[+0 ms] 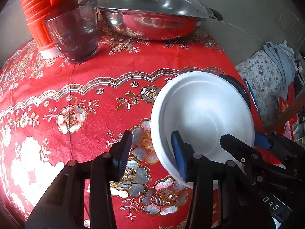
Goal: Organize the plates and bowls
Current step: 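Lift the small white bowl and carry it toward the green basin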
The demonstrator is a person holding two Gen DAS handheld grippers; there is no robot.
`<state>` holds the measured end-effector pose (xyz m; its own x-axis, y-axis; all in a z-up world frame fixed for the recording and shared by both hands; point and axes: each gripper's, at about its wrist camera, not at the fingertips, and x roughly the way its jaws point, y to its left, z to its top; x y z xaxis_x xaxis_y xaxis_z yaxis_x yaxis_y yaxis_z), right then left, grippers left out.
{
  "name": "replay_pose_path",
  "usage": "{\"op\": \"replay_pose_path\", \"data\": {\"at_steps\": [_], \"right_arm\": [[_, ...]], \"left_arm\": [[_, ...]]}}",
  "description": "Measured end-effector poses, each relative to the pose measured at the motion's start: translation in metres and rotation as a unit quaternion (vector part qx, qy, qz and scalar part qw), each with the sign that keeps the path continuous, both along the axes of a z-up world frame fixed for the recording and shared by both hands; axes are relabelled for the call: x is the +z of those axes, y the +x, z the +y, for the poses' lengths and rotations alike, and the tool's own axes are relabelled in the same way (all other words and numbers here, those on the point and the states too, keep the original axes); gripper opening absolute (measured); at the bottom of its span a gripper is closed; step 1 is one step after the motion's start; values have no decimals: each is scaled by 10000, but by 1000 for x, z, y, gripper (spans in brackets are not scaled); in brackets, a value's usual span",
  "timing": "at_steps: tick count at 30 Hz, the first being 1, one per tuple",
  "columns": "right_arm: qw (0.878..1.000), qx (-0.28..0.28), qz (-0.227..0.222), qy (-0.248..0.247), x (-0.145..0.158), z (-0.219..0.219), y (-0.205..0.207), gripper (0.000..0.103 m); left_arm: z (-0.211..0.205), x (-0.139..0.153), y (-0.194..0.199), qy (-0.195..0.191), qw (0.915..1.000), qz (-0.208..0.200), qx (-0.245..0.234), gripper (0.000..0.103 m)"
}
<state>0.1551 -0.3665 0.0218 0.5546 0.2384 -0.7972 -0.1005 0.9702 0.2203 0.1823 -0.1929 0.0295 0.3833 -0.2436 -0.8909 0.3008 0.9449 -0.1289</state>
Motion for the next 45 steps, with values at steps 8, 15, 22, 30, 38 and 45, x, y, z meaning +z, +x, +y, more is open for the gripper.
{"op": "replay_pose_path", "data": {"at_steps": [8, 15, 22, 30, 38, 45], "right_arm": [[9998, 189, -54, -81, 1, 11, -3, 34], [9995, 295, -70, -106, 0, 26, -11, 34], [9991, 385, -87, -168, 0, 45, -25, 34], [9972, 663, -225, -265, 13, 77, -50, 36], [9927, 1078, -377, -393, 22, 124, -76, 36], [9879, 1409, -485, -437, 27, 163, -98, 37]], "left_arm": [[-2, 2, -5, 79, 9999, -49, -102, 19], [16, 9, -16, 22, 9999, -101, -25, 19], [37, 11, -36, -51, 9999, -66, 98, 18], [77, 19, -68, -83, 9994, -170, 301, 19], [128, 29, -102, -47, 9971, -370, 659, 19], [173, 38, -136, -31, 9940, -565, 933, 19]]}}
